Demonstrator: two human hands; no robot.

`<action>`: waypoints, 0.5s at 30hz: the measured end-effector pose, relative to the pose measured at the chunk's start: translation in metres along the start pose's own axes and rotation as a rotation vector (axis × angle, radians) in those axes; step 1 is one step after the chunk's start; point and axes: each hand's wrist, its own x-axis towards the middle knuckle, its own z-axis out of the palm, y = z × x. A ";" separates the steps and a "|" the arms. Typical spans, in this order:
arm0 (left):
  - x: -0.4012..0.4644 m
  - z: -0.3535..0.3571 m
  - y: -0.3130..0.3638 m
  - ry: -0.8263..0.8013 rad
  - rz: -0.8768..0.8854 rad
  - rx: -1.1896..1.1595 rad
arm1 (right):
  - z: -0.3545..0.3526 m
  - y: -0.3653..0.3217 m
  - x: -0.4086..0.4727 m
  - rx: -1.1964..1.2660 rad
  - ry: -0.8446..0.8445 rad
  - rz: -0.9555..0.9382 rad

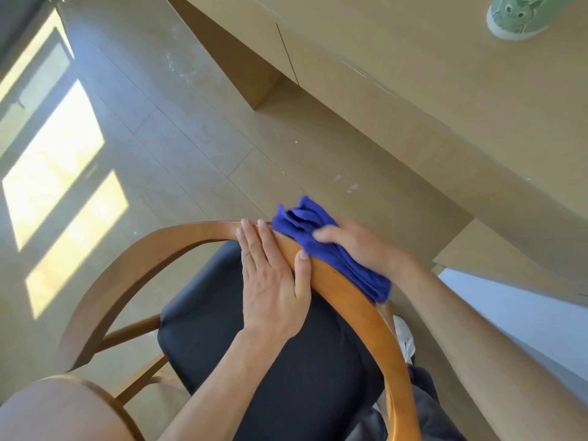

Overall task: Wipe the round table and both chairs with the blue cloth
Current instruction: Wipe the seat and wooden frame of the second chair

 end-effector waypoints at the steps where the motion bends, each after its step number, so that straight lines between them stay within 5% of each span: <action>1: 0.000 0.000 0.000 0.000 0.003 0.004 | -0.001 -0.007 0.013 -0.064 0.009 0.021; 5: 0.000 0.001 -0.001 0.018 0.003 0.012 | 0.006 -0.015 0.042 -0.054 -0.090 0.002; 15: 0.000 0.004 0.003 0.030 -0.013 -0.011 | -0.004 0.037 -0.024 0.009 0.114 -0.120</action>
